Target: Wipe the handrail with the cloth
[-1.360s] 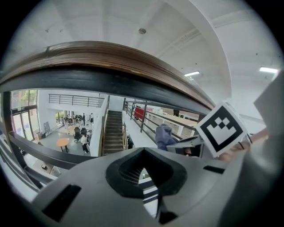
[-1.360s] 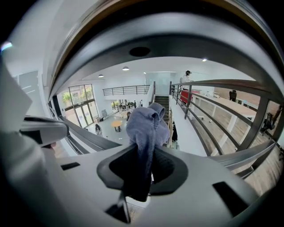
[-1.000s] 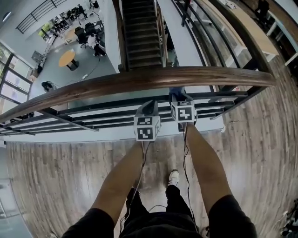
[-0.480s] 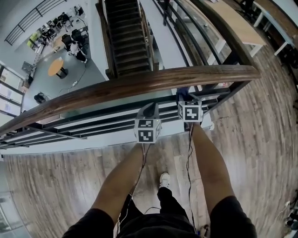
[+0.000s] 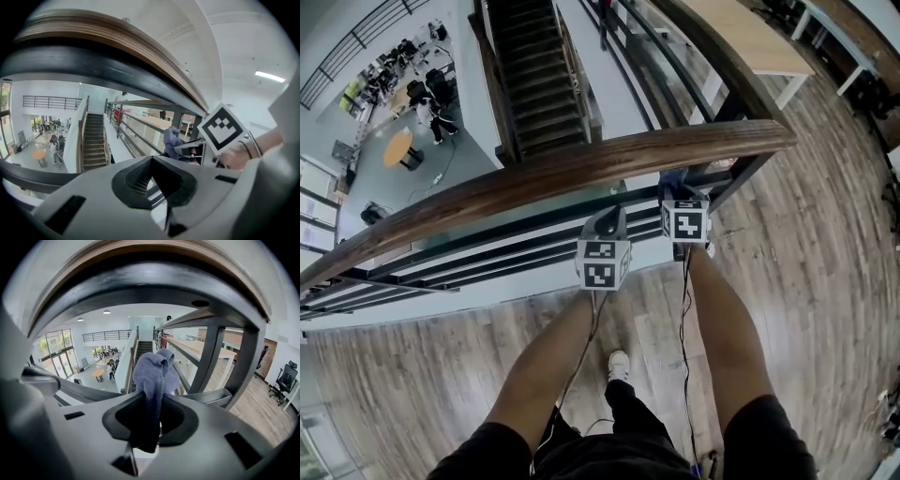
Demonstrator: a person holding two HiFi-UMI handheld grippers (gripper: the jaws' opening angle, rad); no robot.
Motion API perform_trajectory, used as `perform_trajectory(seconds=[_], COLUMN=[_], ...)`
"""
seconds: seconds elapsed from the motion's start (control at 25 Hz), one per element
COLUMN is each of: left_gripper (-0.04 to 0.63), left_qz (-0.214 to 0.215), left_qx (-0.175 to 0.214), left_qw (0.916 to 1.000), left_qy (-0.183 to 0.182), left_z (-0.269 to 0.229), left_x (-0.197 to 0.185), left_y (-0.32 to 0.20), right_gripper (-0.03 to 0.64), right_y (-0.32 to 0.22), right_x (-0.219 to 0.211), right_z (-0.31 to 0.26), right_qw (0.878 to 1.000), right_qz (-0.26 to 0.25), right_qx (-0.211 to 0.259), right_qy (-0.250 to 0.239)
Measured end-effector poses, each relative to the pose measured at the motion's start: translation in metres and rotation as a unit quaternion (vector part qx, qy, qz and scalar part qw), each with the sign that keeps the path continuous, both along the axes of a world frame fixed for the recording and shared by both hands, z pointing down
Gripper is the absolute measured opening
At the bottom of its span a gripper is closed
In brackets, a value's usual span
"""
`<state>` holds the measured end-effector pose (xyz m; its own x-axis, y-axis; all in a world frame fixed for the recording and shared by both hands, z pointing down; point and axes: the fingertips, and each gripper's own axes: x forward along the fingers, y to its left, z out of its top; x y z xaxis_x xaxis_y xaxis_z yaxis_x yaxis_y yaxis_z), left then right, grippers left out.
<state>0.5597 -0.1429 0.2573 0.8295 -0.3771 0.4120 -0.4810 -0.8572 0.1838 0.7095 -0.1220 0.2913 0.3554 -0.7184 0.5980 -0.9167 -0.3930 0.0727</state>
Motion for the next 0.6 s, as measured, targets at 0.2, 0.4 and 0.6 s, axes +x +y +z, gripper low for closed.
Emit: perform_trajectory(seconds=[0.2,0.4,0.6], left_gripper=[0.003,0.003,0.003], left_qz=[0.025,0.029,0.032], left_qx=[0.017,-0.005,0.000], left_qw=[0.9995,0.9996,0.9995], left_qy=[0.000,0.001,-0.001], left_z=[-0.001,0.007,0.008], left_x=[0.026,0.030,0.042], left_y=[0.016,0.019,0.019], right_gripper=[0.080,0.080,0.080], right_y=[0.014,0.027,0.036], right_x=[0.041,0.070,0.093], right_z=[0.000,-0.002,-0.002], right_qw=[1.000,0.999,0.998], right_qz=[0.026,0.042,0.059], right_qx=[-0.005,-0.014,-0.018], right_qy=[-0.002,0.018,0.032])
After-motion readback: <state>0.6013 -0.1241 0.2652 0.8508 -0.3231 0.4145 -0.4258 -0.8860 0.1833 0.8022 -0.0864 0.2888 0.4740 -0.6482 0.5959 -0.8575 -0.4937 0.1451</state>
